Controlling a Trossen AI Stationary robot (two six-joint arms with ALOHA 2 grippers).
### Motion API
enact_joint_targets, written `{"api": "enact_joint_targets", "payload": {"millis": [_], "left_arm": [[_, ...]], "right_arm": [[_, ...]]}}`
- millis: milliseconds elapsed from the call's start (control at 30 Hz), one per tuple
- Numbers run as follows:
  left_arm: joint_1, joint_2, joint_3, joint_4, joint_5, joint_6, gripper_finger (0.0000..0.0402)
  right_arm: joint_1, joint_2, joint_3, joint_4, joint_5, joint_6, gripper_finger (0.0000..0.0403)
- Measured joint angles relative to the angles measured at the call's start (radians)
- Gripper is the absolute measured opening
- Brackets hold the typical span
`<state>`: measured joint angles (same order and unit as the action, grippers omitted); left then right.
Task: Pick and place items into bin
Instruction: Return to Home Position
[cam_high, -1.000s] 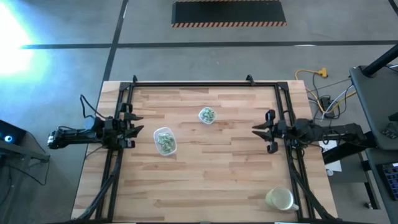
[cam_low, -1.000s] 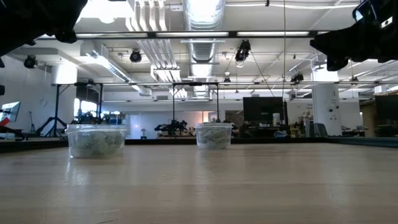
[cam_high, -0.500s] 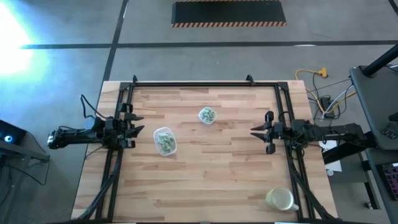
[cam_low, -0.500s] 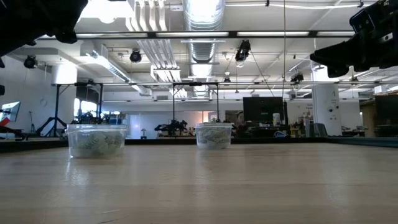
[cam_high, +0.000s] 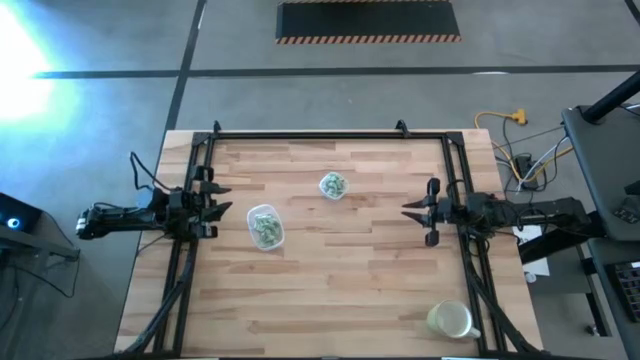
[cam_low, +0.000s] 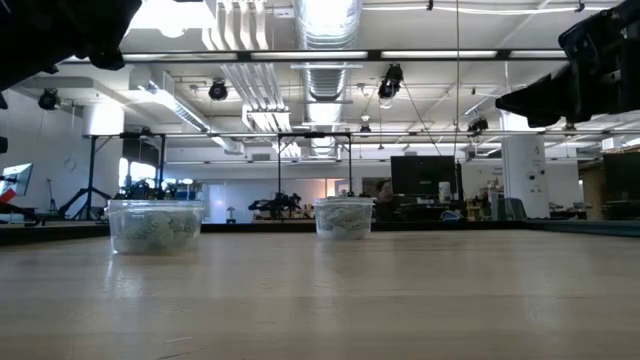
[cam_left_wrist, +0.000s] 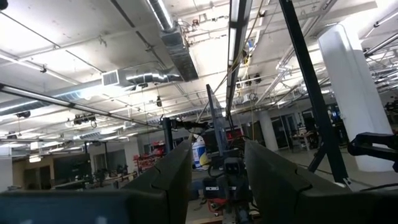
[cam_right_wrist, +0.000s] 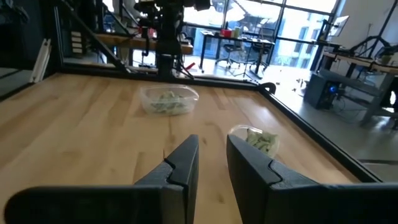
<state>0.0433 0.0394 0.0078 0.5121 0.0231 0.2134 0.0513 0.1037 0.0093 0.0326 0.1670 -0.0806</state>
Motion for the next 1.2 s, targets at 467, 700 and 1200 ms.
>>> {"api": "enact_joint_targets", "payload": {"millis": [467, 700, 1200], "left_arm": [[0.0, 0.012, 0.0, 0.0, 0.0, 0.002, 0.0132], [0.0, 0.011, 0.0, 0.001, 0.0, 0.001, 0.0132], [0.0, 0.011, 0.0, 0.002, 0.0, 0.001, 0.0132]], "right_arm": [[0.001, -0.004, 0.0, 0.022, -0.019, -0.088, 0.0073], [0.001, -0.1, 0.001, -0.003, -0.041, -0.113, 0.0073], [0.001, -0.095, 0.001, -0.022, -0.142, -0.076, 0.0073]]}}
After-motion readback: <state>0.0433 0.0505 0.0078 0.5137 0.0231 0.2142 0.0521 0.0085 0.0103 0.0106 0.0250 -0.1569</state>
